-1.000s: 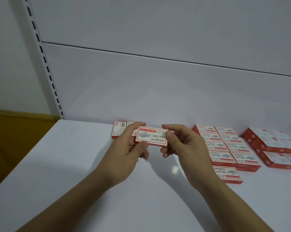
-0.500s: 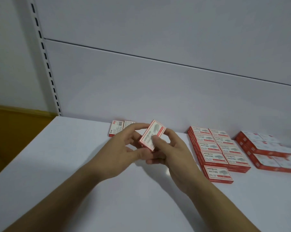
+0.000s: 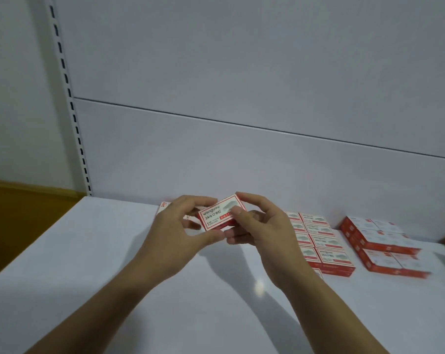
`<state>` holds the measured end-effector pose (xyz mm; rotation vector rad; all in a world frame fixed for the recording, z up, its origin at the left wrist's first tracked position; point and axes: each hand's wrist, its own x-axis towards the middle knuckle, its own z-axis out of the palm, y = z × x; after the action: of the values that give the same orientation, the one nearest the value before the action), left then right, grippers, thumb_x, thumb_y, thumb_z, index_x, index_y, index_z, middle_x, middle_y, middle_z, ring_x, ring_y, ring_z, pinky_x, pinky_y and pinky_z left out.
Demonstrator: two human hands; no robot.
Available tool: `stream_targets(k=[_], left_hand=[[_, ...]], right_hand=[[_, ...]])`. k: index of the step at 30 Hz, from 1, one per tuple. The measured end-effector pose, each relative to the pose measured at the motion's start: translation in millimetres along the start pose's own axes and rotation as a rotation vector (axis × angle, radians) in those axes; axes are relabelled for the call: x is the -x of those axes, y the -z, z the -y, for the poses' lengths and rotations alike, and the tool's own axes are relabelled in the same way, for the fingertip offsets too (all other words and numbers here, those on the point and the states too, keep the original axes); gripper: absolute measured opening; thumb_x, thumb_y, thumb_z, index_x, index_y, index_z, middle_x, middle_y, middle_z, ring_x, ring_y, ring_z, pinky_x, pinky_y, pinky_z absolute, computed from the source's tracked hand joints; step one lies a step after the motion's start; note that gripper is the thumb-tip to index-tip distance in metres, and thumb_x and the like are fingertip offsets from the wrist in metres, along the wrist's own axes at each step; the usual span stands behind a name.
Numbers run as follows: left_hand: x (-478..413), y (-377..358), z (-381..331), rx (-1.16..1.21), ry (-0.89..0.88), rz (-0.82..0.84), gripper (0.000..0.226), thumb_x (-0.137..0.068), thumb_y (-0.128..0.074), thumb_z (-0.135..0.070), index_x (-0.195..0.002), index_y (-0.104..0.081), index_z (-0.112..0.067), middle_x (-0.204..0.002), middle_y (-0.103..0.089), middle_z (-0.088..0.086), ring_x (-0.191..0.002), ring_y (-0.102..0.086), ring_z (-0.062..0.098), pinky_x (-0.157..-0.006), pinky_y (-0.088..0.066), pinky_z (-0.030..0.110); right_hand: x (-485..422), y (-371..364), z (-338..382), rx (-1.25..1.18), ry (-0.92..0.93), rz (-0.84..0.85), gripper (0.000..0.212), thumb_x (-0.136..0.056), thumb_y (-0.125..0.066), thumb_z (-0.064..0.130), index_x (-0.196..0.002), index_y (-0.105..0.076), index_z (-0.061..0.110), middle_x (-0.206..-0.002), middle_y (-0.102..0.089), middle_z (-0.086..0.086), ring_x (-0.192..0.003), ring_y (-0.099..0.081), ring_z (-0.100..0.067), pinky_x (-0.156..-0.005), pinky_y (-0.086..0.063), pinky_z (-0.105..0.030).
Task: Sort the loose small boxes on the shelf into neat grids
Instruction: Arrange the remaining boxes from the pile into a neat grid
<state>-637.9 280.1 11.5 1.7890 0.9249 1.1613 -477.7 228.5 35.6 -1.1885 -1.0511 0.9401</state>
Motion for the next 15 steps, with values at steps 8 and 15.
stream_targets(k=[8, 15], left_hand=[[12, -60, -28, -0.116, -0.082, 0.015, 0.055, -0.069, -0.083, -0.014, -0.113, -0.060, -0.038, -0.106, -0.064, -0.022, -0.096, -0.062, 0.002, -0.076, -0.050, 0.012], [20, -124, -51, -0.186, -0.218, 0.141, 0.048, -0.073, -0.080, -0.015, -0.112, -0.061, -0.034, -0.107, -0.063, -0.023, -0.100, -0.059, 0.000, -0.081, -0.047, 0.013]], right_hand=[[28, 79, 7, 0.540, 0.136, 0.034, 0.048, -0.082, -0.074, 0.018, -0.123, -0.056, 0.036, -0.106, -0.070, 0.012, -0.090, -0.067, -0.004, -0.078, -0.056, -0.023], [51, 155, 21, 1.123, 0.500, 0.031, 0.033, -0.078, -0.077, 0.020, -0.108, -0.068, 0.026, -0.108, -0.061, 0.012, -0.102, -0.048, -0.003, -0.083, -0.033, -0.006]])
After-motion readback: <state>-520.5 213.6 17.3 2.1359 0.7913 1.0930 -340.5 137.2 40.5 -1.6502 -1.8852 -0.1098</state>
